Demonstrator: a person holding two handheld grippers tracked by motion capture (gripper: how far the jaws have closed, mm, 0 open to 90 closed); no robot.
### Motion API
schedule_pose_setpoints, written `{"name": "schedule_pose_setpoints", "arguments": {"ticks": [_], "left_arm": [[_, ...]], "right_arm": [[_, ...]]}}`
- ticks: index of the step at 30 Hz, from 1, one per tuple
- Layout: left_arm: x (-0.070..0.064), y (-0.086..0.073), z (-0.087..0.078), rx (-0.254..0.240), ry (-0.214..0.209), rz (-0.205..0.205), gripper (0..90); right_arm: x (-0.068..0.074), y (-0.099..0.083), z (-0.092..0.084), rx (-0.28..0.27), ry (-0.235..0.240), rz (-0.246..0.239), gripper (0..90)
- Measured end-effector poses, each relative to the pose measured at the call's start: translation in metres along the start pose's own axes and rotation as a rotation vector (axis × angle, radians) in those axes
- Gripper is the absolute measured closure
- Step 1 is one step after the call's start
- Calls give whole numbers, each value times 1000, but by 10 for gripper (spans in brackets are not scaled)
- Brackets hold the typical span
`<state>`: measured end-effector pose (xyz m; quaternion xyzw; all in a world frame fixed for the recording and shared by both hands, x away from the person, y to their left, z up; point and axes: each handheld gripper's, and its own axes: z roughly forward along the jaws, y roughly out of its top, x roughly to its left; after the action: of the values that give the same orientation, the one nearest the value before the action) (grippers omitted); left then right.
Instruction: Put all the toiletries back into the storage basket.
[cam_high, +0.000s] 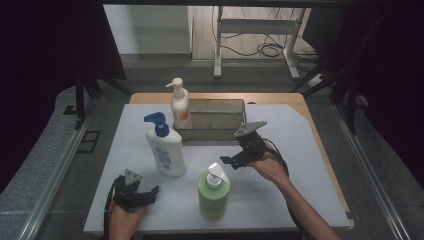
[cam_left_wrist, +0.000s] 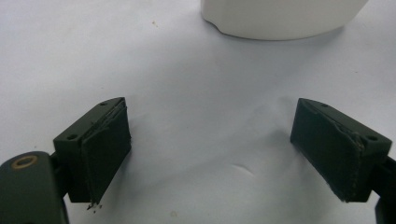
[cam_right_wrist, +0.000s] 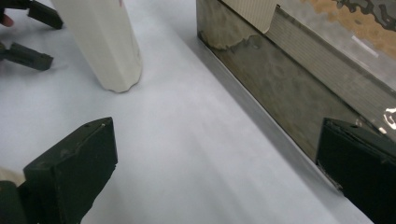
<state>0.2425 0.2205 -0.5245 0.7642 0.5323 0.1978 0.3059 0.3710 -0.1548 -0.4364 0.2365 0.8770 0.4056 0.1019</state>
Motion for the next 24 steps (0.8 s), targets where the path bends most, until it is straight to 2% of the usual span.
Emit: {"name": "schedule_pose_setpoints", "arguments": {"ticks": [10, 24], "left_arm": [[0, 0, 0, 0, 0, 0, 115], [0, 0, 0, -1, 0, 0, 115]], "right_arm": [[3, -23, -19, -9, 40, 16, 0], [17, -53, -39, -15, 48, 16, 0]]}}
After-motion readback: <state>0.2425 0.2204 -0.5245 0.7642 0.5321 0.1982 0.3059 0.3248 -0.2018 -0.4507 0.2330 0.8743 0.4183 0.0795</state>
